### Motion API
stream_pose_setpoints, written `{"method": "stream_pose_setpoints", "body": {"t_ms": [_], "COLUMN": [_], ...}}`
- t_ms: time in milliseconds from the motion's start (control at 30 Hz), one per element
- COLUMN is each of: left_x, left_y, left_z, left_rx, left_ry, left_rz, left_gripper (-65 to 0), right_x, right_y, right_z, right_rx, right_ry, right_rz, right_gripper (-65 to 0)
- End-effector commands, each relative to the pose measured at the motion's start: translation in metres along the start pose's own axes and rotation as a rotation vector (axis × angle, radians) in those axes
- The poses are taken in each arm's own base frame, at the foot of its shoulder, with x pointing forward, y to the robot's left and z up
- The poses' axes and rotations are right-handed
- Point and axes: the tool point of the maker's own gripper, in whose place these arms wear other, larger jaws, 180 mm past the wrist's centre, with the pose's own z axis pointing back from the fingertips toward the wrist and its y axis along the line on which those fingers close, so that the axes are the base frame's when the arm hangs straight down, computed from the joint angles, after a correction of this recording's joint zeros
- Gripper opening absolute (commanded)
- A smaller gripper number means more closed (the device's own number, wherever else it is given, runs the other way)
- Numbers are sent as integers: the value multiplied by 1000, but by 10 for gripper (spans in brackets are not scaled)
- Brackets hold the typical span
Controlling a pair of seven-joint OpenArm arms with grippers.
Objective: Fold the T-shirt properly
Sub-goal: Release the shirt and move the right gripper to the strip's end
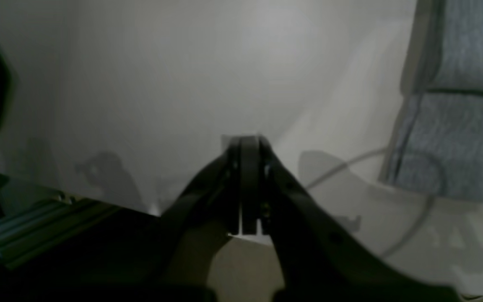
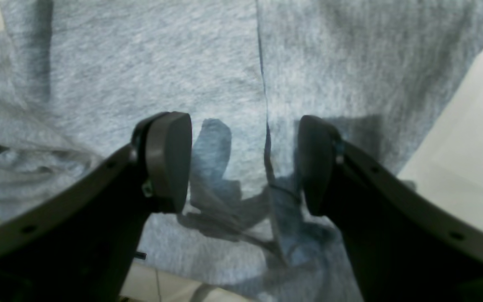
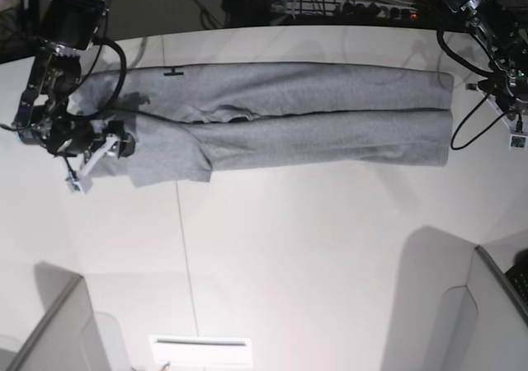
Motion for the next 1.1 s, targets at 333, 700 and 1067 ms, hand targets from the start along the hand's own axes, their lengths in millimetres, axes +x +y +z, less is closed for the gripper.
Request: {"method": "stream_pose_setpoints", "body": {"t_ms": [333,700,1067], "left_x": [10,7,9], "left_y": [10,10,11], "left_z": [5,5,5], "left_rx": [25,29,32], "left_ry": [-29,-21,-23], "left_rz": [-9,-12,-11], "left_gripper": [-650,-650,-650], "right_x": [2,-4,-9], "right_y": [7,9,20], "right_z": [0,9,38], "right_rx": [20,7,112], "right_ry": [-11,8,-66], "right_rz": [7,29,-30], "right_gripper": [-489,-650,-650]}}
